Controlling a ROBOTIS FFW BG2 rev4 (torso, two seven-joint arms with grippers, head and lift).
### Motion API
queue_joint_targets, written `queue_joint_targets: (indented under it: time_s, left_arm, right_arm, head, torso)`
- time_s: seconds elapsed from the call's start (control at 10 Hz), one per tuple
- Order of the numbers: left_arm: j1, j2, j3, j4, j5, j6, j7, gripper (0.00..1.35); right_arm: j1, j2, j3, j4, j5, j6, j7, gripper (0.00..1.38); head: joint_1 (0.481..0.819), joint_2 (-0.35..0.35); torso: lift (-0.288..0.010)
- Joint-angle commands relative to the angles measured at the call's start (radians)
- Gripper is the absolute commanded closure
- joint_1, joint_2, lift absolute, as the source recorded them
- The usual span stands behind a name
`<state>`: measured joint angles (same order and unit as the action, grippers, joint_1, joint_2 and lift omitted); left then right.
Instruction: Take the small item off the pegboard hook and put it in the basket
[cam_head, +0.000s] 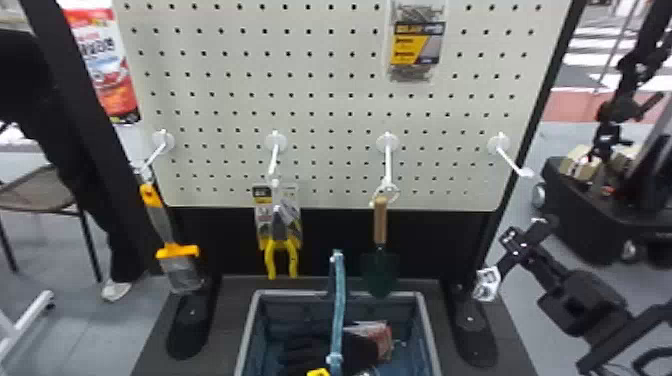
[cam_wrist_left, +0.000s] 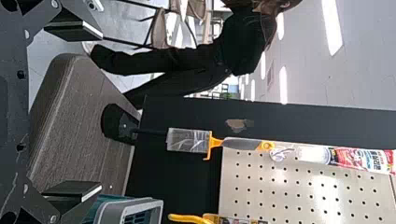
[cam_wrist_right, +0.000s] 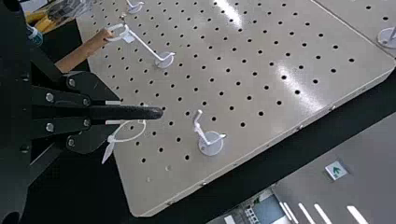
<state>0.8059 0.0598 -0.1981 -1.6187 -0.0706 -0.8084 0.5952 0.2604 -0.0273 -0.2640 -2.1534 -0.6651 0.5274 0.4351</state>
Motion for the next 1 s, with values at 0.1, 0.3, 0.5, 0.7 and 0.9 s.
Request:
queue_joint_targets:
  time_s: [0.1, 0.3, 0.5, 0.7, 0.9]
  left_arm:
    - [0.0, 0.0, 0.0, 0.0, 0.0, 0.0, 0.0, 0.17]
    - [-0.002, 0.0, -0.003, 0.0, 0.0, 0.002, 0.0, 0.17]
    - [-0.004, 0.0, -0.006, 0.0, 0.0, 0.005, 0.0, 0.17]
    - [-0.009, 0.005, -0.014, 0.002, 0.0, 0.006, 0.0, 0.17]
    - [-0.011, 0.005, -0.015, 0.002, 0.002, 0.008, 0.0, 0.17]
  right_arm:
    - [0.009, 0.001, 0.051, 0.061, -0.025, -0.032, -0.006, 1.27]
    - [-0.009, 0.0, 0.083, 0.105, -0.033, -0.037, -0.004, 1.27]
    - [-0.047, -0.02, 0.147, 0.196, -0.056, -0.047, 0.013, 1.27]
    - [-0.079, -0.026, 0.19, 0.26, -0.067, -0.05, 0.028, 1.27]
    - [-0.092, -0.037, 0.227, 0.306, -0.08, -0.052, 0.04, 1.27]
  head:
    - [0.549, 0.0]
    - [0.549, 0.0]
    - [0.549, 0.0]
    - [0.549, 0.0]
    - [0.549, 0.0]
  torso:
    - [-0.1]
    - [-0.1]
    - [-0.1]
    - [-0.1]
    - [-0.1]
